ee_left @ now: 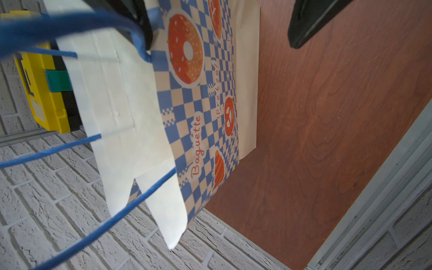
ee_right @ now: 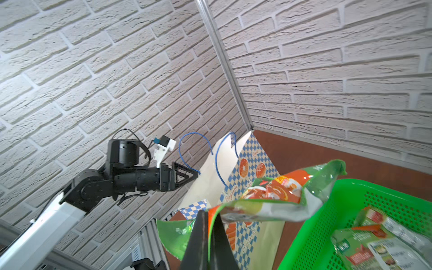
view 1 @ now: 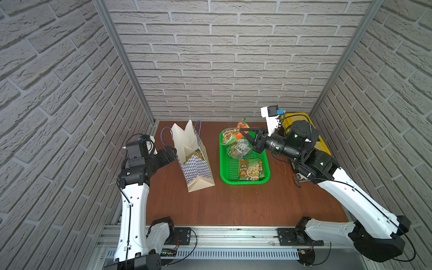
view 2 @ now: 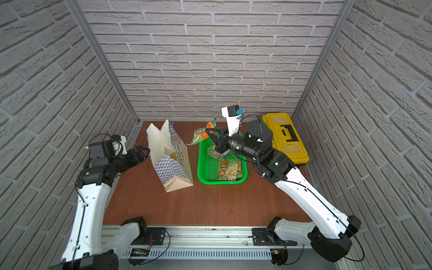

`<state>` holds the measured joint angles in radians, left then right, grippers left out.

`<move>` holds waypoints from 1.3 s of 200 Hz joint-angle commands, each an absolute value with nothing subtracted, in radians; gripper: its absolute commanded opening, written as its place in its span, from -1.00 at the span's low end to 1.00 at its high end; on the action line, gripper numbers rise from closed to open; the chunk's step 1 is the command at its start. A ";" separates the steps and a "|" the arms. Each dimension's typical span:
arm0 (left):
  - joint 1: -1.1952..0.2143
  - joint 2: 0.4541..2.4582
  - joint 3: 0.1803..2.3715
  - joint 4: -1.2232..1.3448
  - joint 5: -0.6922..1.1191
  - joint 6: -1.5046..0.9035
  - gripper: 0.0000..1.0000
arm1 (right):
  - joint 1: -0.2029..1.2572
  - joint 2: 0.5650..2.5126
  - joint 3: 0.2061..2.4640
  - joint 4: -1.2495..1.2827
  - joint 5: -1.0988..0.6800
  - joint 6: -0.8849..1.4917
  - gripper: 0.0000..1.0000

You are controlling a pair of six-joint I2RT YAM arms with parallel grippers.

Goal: Place the condiment packets inside the bag
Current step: Place the condiment packet in the paper bag.

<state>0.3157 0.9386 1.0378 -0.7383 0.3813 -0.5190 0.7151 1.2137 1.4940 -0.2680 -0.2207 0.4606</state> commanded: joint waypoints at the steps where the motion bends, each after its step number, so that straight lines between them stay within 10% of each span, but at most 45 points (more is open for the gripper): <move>1: 0.325 0.927 1.016 -0.698 0.398 -0.520 0.79 | 0.769 1.261 1.580 -0.198 -0.244 0.409 -0.94; 97: 0.351 0.903 0.988 -0.657 0.432 -0.534 0.23 | 0.962 1.608 2.062 -0.377 -0.216 0.285 -0.94; 260: 0.383 0.888 0.957 -0.629 0.455 -0.544 0.17 | 1.012 2.071 2.487 -0.692 0.001 0.198 -0.94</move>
